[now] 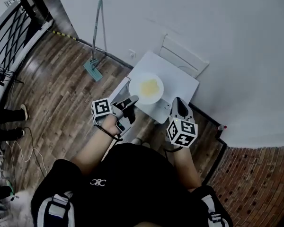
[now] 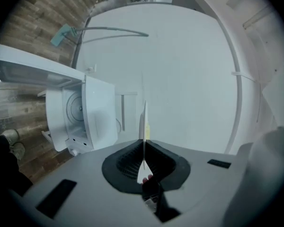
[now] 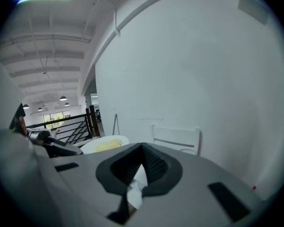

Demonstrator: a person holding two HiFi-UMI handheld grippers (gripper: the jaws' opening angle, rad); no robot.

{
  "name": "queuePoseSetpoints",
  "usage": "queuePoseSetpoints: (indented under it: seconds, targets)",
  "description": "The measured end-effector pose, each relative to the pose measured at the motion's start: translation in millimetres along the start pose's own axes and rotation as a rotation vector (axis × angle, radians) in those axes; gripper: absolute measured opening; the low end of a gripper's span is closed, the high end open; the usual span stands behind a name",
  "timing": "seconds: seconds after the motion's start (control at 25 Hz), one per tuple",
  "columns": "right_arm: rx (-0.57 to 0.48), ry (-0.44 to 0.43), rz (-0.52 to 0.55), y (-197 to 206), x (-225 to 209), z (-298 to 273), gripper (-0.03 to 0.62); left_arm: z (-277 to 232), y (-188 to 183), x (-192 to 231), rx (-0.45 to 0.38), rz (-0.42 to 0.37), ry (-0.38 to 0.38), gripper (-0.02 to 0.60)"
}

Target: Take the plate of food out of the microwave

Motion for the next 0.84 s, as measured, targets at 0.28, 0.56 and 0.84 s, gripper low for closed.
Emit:
queuePoseSetpoints:
  seconds: [0.28,0.56,0.84]
  targets:
    - [-0.039,0.041,0.012,-16,-12,15,0.012,-14,25,-41,0.057,0.005,0.059,0.014]
    - [-0.036,0.074,0.004,-16,-26,22,0.012,-37,32,-43,0.09,-0.005,0.03,0.014]
    - [-0.021,0.094,-0.001,-12,-42,17,0.012,-49,34,-54,0.081,-0.077,0.04,0.014]
Point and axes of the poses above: the fingertips, and each gripper's own axes: z backward along the fingers, x to its left, y out of its underside, the point moved 1 cm from there along z, backward along the fingers, and after that the axes turned 11 degrees about -y, right-handed, at the moved point
